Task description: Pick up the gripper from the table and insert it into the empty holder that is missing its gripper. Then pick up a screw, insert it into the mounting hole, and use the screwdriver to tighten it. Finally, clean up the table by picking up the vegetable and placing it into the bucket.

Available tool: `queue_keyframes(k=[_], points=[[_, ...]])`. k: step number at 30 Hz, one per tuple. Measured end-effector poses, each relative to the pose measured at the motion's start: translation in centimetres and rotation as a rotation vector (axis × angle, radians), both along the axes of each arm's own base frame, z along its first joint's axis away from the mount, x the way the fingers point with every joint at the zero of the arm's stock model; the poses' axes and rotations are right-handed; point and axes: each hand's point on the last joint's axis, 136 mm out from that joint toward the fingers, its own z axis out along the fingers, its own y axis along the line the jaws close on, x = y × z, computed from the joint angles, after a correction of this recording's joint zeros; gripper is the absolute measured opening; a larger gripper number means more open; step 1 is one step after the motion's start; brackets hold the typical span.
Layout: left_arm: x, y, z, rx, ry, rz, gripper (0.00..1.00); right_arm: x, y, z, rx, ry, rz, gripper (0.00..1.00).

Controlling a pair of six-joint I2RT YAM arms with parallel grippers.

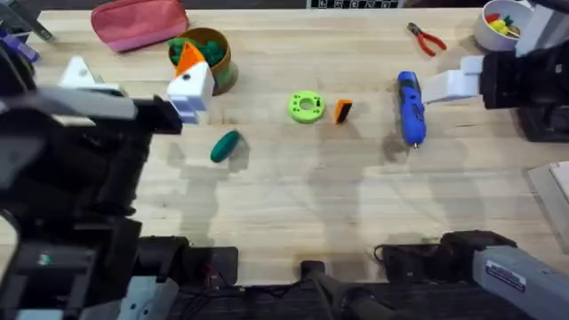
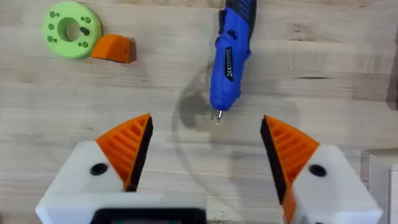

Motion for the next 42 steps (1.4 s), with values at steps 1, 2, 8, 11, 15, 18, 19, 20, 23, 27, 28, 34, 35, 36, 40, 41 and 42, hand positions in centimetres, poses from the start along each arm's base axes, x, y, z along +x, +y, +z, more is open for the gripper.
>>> queue_keyframes(k=[1, 2, 8, 11, 15, 18, 19, 20, 23, 27, 28, 34, 35, 36, 40, 41, 42], points=[[-0.2, -0.1, -0.4, -0.005, -0.012, -0.004, 0.985, 0.0, 0.0, 0.0, 0.000, 0.000, 0.000, 0.993], [-0.4, -0.1, -0.7, -0.009, -0.023, -0.007, 0.986, 0.0, 0.0, 0.0, 0.000, 0.000, 0.000, 0.993], [-1.5, -0.4, -1.7, -0.031, -0.129, -0.025, 0.985, 0.0, 0.0, 0.0, 0.000, 0.000, 0.000, 0.994], [-1.7, -0.4, -2.4, -0.052, -0.132, -0.025, 0.985, 0.0, 0.0, 0.0, 0.000, 0.000, 0.000, 0.994], [-1.8, -0.4, -2.9, -0.075, -0.137, -0.027, 0.985, 0.0, 0.0, 0.0, 0.000, 0.000, 0.000, 0.994], [-2.0, -0.5, -2.8, -0.085, -0.150, -0.036, 0.985, 0.0, 0.0, 0.0, 0.000, 0.000, 0.000, 0.994], [-2.1, -0.7, -2.8, -0.088, -0.156, -0.043, 0.985, 0.0, 0.0, 0.0, 0.000, 0.000, 0.000, 0.994], [-2.2, -0.8, -2.8, -0.088, -0.161, -0.052, 0.985, 0.0, 0.0, 0.0, 0.000, 0.000, 0.000, 0.994], [-2.6, -1.3, -3.0, -0.090, -0.178, -0.085, 0.985, 0.0, 0.0, 0.0, 0.000, 0.000, 0.000, 0.994], [-3.1, -2.4, -3.3, -0.087, -0.211, -0.149, 0.985, 0.0, 0.0, 0.0, 0.000, 0.000, 0.000, 0.993], [-3.2, -2.7, -3.4, -0.085, -0.214, -0.167, 0.985, 0.0, 0.0, 0.0, 0.000, 0.000, 0.000, 0.993], [-3.7, -5.0, -4.5, -0.076, -0.186, -0.306, 0.985, 0.0, 0.0, 0.0, 0.000, 0.000, 0.000, 0.993], [-3.9, -5.4, -4.5, -0.074, -0.184, -0.332, 0.985, 0.0, 0.0, 0.0, 0.000, 0.000, 0.000, 0.992], [-4.1, -5.9, -4.5, -0.072, -0.183, -0.360, 0.985, 0.0, 0.0, 0.0, 0.000, 0.000, 0.000, 0.993], [-5.1, -7.8, -4.7, -0.062, -0.173, -0.487, 0.985, 0.0, 0.0, 0.0, 0.000, 0.000, 0.000, 0.993], [-5.4, -8.4, -4.9, -0.061, -0.164, -0.527, 0.985, 0.0, 0.0, 0.0, 0.000, 0.000, 0.000, 0.993], [-5.7, -8.9, -5.2, -0.061, -0.151, -0.561, 0.985, 0.0, 0.0, 0.0, 0.000, 0.000, 0.000, 0.993]])
